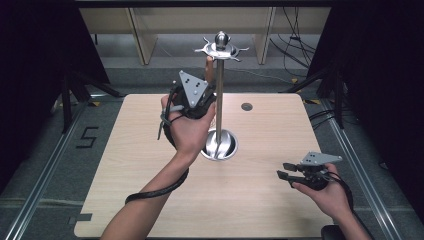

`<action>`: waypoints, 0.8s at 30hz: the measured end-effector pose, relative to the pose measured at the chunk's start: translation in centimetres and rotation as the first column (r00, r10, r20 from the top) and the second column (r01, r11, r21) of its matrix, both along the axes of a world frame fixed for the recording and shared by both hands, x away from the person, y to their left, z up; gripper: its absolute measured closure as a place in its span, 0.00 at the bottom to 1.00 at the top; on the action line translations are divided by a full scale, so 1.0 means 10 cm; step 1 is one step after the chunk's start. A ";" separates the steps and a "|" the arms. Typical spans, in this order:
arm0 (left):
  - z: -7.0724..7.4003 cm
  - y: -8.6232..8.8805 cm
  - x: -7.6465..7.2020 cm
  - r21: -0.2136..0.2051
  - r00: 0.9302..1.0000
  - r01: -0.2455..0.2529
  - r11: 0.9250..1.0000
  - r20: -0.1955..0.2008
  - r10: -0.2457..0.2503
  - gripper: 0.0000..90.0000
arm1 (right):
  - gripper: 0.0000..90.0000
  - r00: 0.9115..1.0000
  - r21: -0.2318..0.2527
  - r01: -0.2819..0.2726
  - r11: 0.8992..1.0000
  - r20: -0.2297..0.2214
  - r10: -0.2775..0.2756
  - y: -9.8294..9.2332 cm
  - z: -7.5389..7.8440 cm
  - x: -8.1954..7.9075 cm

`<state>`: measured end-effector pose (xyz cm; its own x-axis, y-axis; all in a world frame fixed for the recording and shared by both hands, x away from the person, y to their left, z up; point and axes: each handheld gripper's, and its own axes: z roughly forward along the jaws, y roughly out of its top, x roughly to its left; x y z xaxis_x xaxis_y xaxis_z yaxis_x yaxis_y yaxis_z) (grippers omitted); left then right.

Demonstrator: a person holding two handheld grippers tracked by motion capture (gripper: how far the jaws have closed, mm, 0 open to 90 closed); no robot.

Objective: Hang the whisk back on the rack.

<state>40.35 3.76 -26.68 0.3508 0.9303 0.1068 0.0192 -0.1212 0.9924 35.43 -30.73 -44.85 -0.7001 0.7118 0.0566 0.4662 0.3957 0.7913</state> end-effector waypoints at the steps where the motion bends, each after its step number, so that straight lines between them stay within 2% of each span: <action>1: 0.00 0.00 0.01 0.003 1.000 0.002 1.000 -0.003 -0.002 0.76 | 0.65 1.000 0.000 0.000 1.000 0.000 0.000 0.00 0.00 0.00; 17: 0.01 0.00 0.06 0.036 1.000 -0.001 0.999 -0.006 0.001 0.77 | 0.65 1.000 0.002 0.001 1.000 -0.002 -0.001 0.00 0.00 0.00; 24: 0.01 0.00 0.07 0.038 1.000 0.019 0.999 -0.007 -0.019 0.75 | 0.65 1.000 0.003 0.000 1.000 -0.003 0.000 0.00 0.00 0.00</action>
<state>41.01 3.72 -26.62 0.3690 0.9189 0.1392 0.0234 -0.1589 0.9870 35.39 -30.76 -44.82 -0.7000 0.7115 0.0606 0.4682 0.3933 0.7913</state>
